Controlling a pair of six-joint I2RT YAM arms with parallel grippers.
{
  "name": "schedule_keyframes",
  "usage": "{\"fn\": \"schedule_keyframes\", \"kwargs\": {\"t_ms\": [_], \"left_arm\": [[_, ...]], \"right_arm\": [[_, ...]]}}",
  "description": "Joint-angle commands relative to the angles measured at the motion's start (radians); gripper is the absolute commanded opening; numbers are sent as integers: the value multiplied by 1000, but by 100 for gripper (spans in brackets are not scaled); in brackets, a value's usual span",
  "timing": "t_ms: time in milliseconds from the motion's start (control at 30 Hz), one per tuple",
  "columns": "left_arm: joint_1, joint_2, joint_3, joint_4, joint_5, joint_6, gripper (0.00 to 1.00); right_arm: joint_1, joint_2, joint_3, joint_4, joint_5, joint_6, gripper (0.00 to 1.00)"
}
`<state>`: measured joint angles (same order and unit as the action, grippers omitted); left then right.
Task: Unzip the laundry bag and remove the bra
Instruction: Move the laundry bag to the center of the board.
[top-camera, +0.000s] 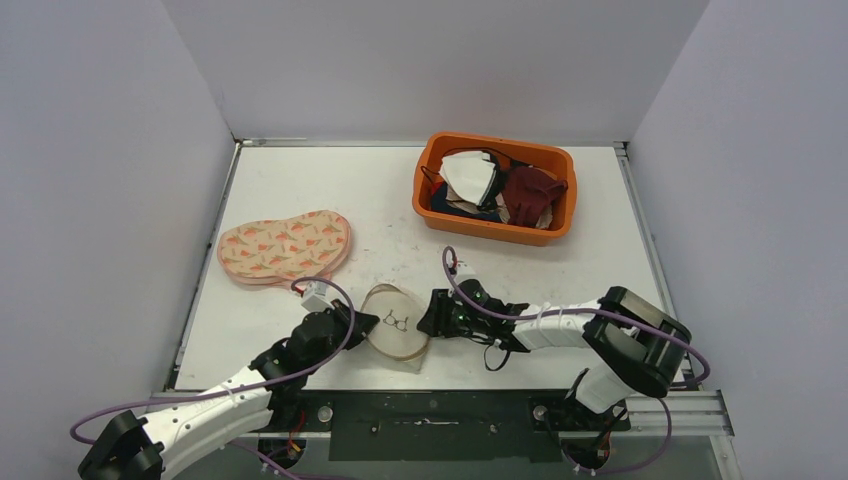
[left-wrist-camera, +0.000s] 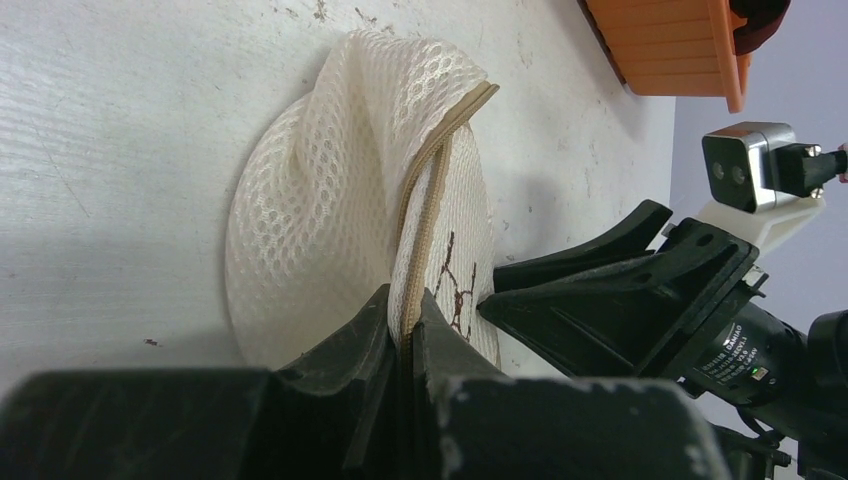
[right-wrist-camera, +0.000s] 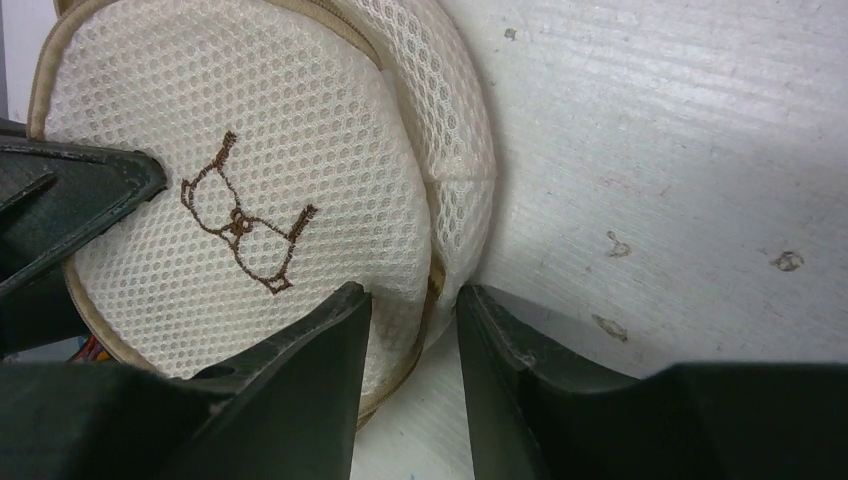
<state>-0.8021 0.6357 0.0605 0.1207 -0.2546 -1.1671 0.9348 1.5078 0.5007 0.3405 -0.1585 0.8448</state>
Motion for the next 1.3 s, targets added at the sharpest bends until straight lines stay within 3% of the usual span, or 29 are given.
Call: {"fn": "schedule_keyframes", "kwargs": {"t_ms": [0,33,167,333,533,967,1033,1267], "left_arm": [[4,-6,5,54,21,1,0],[6,-10,5,52,21,1,0],[6,-36,8,42,23,0,0],[6,-82,6,61,40,-24,0],[6,-92,1,114,66,-48,0],[6,-83,-8,125,77,-53,0],[6,-82,-11,125,75,-55,0],[6,-91,-6,104,77,-59,0]], "right_arm": [[6,9,40,47,-7,-3,37],[9,0,42,33,7,-5,40],[35,-94,51,-79,103,-31,69],[45,-237,37,-156,141,-57,73],[32,-212,53,-141,61,-53,63],[30,-30,98,-46,1,-58,52],[30,-18,102,-41,-8,-56,47],[30,-101,81,-78,22,-65,6]]}}
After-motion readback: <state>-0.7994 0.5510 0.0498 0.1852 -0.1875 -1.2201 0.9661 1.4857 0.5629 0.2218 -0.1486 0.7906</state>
